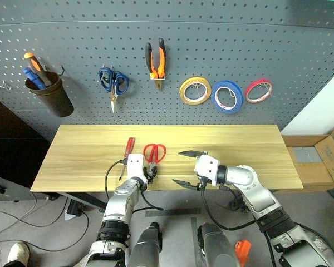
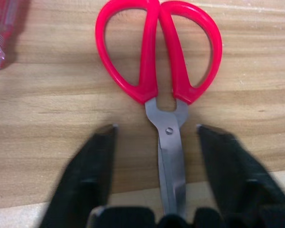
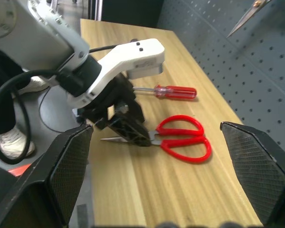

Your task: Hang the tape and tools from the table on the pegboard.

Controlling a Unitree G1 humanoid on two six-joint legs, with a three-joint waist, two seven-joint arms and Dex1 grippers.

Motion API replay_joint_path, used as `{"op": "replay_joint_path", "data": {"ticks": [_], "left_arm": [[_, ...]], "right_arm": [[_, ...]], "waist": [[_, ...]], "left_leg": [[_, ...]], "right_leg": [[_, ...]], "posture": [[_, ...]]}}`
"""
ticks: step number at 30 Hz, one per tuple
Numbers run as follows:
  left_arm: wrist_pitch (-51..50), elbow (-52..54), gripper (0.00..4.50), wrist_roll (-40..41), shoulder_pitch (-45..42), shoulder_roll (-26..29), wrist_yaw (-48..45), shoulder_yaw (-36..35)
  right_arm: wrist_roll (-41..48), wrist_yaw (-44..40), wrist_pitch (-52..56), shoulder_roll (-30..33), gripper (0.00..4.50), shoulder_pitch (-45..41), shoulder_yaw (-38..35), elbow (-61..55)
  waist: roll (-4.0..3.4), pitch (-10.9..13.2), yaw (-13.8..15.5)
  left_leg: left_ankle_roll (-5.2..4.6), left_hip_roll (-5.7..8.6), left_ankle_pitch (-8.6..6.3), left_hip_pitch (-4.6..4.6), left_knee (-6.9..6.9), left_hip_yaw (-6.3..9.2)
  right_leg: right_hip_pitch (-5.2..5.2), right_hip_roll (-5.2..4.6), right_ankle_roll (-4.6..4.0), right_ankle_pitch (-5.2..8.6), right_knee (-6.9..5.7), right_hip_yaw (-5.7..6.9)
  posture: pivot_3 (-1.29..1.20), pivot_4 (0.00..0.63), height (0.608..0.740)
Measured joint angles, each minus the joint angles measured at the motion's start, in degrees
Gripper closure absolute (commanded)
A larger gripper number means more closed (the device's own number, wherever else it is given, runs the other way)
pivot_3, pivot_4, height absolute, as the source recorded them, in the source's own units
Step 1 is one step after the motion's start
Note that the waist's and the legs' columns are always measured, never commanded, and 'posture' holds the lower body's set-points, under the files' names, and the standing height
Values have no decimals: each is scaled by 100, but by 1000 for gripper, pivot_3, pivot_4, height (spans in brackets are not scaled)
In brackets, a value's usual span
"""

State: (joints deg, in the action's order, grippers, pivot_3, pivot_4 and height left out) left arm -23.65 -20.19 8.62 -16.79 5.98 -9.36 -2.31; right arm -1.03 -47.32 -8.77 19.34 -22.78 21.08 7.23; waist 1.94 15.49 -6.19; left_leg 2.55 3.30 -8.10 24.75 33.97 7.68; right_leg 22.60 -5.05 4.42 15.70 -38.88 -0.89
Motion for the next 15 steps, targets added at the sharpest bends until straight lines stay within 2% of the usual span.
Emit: {"op": "replay_joint_path", "data": {"ticks": [4,15], "left_arm": [[-38,-4,4229,-20,0,-63,-9,32],[-71,15,4251,-253,27,131,-65,179]], "right_arm": [[-3,20,1,-40,0,-35,1,0],[20,9,40,-53,0,-122,-50,43]], "waist": [[0,-18,-6],[-6,-81,-37]], "left_leg": [[0,0,0,0,0,1],[0,2,0,0,0,0]], "right_leg": [[-1,0,-4,-3,1,-1],[-1,1,-14,-9,1,0]], "posture": [[-241,205,740],[-218,177,740]]}}
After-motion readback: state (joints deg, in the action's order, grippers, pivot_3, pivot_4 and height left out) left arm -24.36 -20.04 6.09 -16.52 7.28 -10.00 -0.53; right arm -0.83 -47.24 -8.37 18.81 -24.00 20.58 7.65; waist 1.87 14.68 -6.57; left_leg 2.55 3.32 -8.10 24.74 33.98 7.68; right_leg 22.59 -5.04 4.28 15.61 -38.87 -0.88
